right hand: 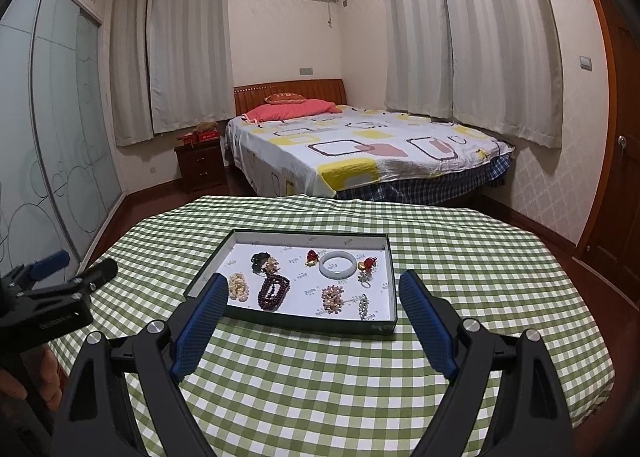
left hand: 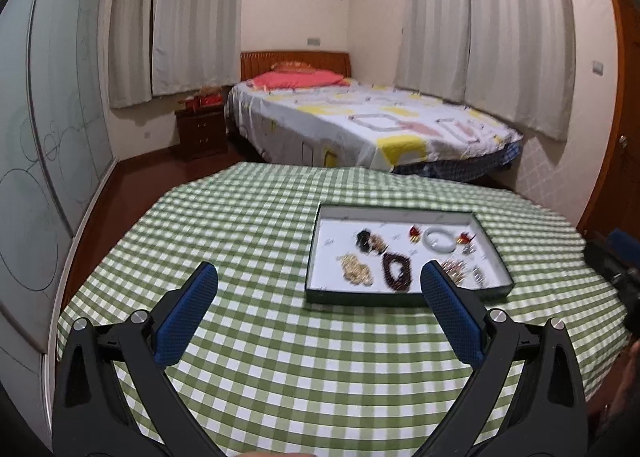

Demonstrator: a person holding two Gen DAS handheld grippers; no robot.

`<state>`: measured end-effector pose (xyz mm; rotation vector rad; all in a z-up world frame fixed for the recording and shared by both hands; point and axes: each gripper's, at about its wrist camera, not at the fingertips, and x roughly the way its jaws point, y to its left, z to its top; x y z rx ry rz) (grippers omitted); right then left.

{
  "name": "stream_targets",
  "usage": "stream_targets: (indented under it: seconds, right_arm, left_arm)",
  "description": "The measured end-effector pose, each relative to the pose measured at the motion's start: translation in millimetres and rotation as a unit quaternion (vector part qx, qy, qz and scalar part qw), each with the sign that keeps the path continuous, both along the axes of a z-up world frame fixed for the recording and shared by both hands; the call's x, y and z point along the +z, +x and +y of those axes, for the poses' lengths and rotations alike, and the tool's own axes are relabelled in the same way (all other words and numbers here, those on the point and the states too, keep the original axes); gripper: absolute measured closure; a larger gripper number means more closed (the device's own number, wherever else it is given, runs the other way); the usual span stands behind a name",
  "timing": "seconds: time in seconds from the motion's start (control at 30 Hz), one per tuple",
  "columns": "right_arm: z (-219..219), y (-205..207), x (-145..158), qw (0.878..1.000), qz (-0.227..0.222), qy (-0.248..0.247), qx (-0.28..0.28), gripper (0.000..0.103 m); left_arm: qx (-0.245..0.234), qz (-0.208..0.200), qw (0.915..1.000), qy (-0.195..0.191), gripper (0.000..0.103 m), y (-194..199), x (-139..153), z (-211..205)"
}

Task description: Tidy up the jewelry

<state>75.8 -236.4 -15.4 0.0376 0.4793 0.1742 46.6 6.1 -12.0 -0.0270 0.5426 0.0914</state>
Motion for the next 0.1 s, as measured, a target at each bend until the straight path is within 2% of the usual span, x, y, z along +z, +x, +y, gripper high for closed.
stream_targets:
  seconds: [0.1]
  right_arm:
    - [-8, 13, -10, 1.0, 0.005, 0.002, -0.005, 0.019]
  left_arm:
    - [0.008, 0.024, 0.9997, 0.008, 0.004, 20, -20, 7]
